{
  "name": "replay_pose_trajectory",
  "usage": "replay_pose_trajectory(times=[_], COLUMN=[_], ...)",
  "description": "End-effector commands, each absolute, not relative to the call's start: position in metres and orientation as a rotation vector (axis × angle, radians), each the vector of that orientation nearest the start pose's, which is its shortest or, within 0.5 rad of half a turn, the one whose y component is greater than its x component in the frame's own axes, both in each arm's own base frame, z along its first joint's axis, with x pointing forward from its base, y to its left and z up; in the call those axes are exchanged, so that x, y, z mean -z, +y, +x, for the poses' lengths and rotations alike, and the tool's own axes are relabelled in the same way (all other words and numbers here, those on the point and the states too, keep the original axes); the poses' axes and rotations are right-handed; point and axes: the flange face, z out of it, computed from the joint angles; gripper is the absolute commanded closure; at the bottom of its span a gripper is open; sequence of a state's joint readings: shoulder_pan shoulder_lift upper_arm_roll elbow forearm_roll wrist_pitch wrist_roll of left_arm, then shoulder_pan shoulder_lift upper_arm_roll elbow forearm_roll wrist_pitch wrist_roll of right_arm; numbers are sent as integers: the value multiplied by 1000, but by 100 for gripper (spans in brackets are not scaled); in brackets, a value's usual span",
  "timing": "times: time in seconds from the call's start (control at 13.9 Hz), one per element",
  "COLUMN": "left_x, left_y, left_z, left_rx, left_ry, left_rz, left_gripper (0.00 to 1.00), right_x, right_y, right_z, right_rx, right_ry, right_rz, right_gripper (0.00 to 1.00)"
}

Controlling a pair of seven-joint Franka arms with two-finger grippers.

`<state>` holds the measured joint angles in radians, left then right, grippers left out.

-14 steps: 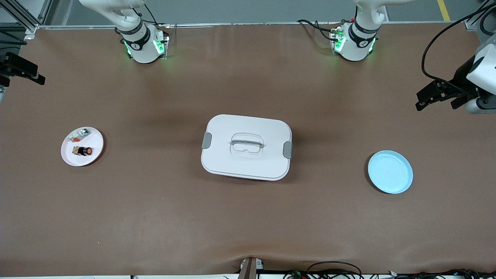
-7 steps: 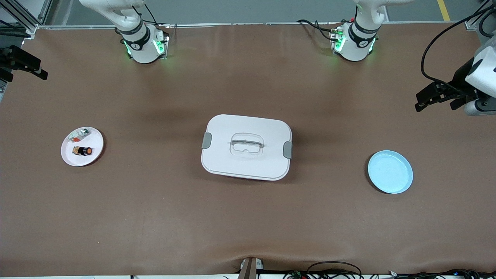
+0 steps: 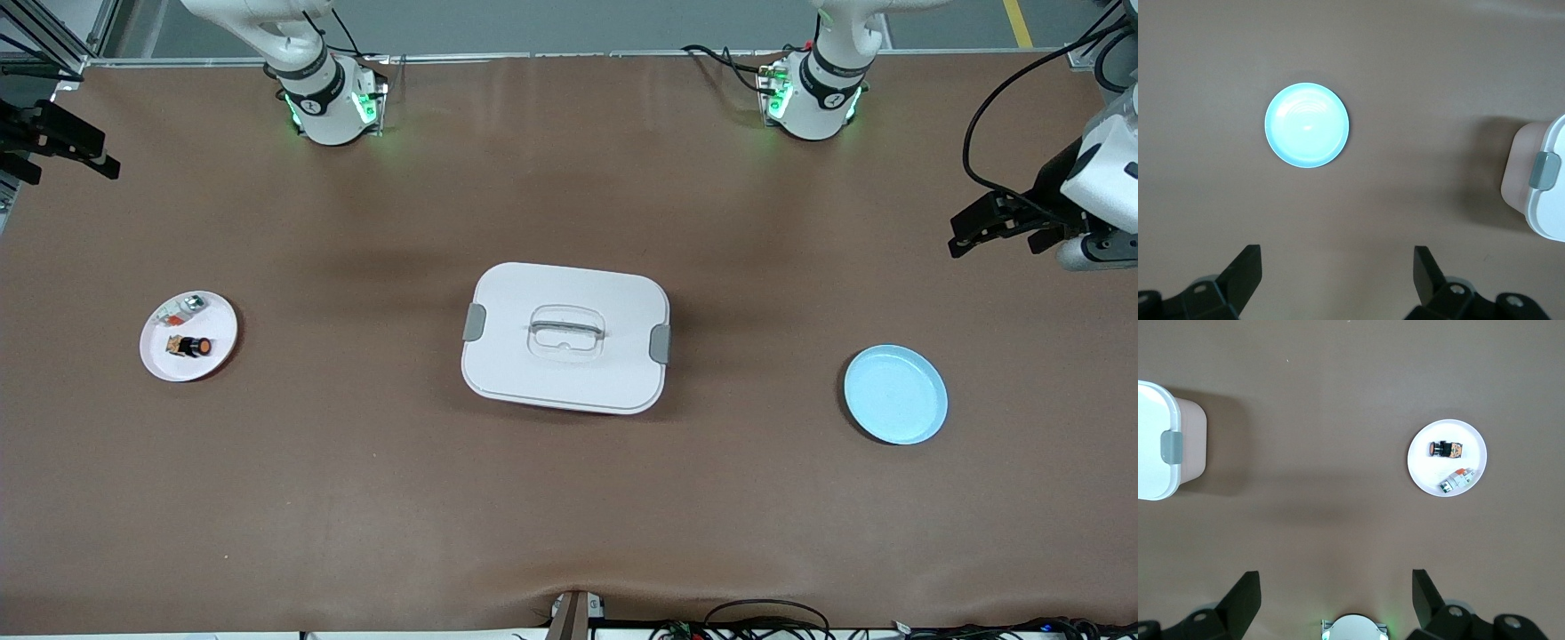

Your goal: Transfer orange switch to right arm and place

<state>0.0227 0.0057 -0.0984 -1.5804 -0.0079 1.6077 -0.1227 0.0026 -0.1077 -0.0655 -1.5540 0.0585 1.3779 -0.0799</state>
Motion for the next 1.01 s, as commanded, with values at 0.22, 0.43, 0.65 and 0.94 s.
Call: replay_pose_trajectory(times=[0.22,0.43,0.65,0.94], left_x=[-623,-629,-632,-640], left_y=[-37,-37,-34,-32], left_z=[552,550,549,545], left_rx=[-26,-10,3,27], left_ry=[31,29,14,4], left_rz=[-3134,-3141,-3138,-3130], left_gripper=[0,0,0,0], right_x=[-673,-674,-676,-680], right_y=[-24,-25,-26,-29], right_z=[489,489,491,490], right_rx=[-77,-66,-44,-8], right_ry=[-23,-28,-28,25], right_rz=[-3074,-3105,-3143,-3144], right_gripper=[0,0,0,0])
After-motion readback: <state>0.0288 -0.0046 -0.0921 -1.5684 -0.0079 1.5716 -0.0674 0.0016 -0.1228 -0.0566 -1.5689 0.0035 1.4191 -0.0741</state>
